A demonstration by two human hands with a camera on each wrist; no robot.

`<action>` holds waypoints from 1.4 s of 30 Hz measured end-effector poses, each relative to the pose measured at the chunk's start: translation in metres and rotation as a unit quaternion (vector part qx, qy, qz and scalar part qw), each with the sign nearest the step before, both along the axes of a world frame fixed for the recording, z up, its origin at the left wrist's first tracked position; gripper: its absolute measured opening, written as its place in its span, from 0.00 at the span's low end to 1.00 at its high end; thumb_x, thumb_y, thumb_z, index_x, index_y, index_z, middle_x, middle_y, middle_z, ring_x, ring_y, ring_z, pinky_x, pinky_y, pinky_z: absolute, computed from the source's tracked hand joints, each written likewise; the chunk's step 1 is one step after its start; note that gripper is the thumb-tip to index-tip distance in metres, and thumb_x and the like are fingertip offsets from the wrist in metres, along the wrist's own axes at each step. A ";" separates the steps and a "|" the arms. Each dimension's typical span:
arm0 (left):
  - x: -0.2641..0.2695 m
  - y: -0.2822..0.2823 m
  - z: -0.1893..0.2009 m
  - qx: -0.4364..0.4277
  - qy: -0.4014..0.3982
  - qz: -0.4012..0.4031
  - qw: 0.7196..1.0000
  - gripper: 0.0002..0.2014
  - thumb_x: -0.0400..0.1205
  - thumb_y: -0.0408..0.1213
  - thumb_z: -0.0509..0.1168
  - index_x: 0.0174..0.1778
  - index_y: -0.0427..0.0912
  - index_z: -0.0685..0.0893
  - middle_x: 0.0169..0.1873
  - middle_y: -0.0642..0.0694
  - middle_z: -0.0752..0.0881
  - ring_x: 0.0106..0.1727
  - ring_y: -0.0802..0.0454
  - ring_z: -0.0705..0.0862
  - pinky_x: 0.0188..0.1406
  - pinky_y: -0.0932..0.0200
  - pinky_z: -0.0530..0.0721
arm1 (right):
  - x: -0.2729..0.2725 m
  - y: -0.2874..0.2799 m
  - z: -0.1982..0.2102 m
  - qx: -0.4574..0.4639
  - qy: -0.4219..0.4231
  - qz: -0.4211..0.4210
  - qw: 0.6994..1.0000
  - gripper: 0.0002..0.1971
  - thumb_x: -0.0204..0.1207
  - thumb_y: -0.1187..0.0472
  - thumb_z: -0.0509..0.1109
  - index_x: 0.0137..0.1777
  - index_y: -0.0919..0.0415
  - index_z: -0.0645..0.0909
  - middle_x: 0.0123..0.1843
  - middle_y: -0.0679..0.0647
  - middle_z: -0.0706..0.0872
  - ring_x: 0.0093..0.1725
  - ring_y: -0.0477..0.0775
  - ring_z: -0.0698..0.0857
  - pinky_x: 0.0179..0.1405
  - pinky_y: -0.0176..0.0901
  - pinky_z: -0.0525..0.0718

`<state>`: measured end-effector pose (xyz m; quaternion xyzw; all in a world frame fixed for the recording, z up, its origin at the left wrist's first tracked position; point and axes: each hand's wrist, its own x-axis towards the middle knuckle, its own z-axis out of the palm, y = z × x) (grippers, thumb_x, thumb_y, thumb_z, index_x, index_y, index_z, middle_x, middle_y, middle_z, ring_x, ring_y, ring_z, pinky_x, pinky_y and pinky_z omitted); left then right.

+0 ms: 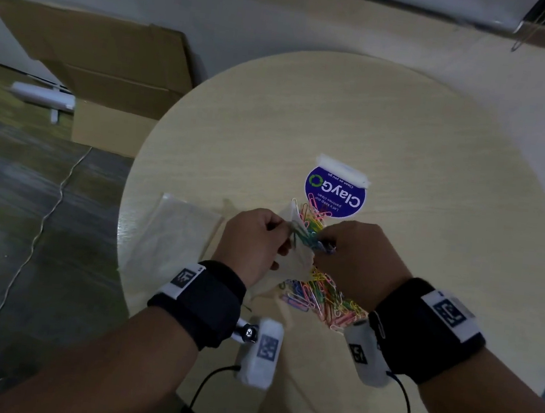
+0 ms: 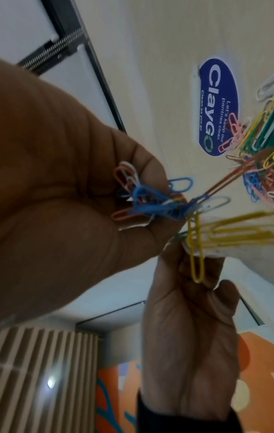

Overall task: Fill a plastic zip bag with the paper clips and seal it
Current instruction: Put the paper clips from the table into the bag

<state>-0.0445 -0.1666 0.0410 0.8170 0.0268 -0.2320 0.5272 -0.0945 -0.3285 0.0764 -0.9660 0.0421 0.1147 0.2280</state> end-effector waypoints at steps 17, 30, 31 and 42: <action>0.000 0.004 0.000 -0.039 0.029 0.011 0.999 0.10 0.86 0.37 0.67 0.43 0.37 0.88 0.35 0.39 0.92 0.40 0.43 0.93 0.33 0.50 0.92 | 0.012 -0.002 -0.005 0.218 0.043 -0.093 0.971 0.14 0.72 0.63 0.73 0.58 0.57 0.86 0.49 0.47 0.92 0.47 0.42 0.89 0.52 0.47 0.89; 0.000 0.009 -0.001 -0.051 0.036 0.024 0.998 0.10 0.86 0.37 0.67 0.41 0.39 0.88 0.33 0.42 0.91 0.39 0.45 0.92 0.31 0.53 0.89 | -0.006 -0.004 -0.003 0.288 -0.062 -0.199 0.935 0.11 0.78 0.61 0.68 0.56 0.49 0.87 0.48 0.42 0.92 0.41 0.43 0.90 0.43 0.45 0.90; 0.000 0.011 0.000 -0.052 0.034 0.025 0.998 0.10 0.85 0.37 0.68 0.40 0.39 0.88 0.32 0.43 0.91 0.37 0.47 0.91 0.31 0.54 0.88 | -0.010 -0.012 -0.006 0.291 -0.067 -0.226 0.927 0.10 0.77 0.60 0.69 0.55 0.48 0.87 0.46 0.42 0.92 0.42 0.43 0.90 0.44 0.47 0.90; 0.001 0.014 -0.002 -0.054 0.043 0.034 0.997 0.09 0.84 0.39 0.69 0.43 0.38 0.88 0.31 0.45 0.90 0.37 0.49 0.91 0.30 0.56 0.87 | -0.089 -0.015 -0.095 -0.010 0.115 -0.225 0.968 0.34 0.60 0.30 0.69 0.56 0.56 0.75 0.48 0.52 0.70 0.52 0.66 0.77 0.53 0.54 0.79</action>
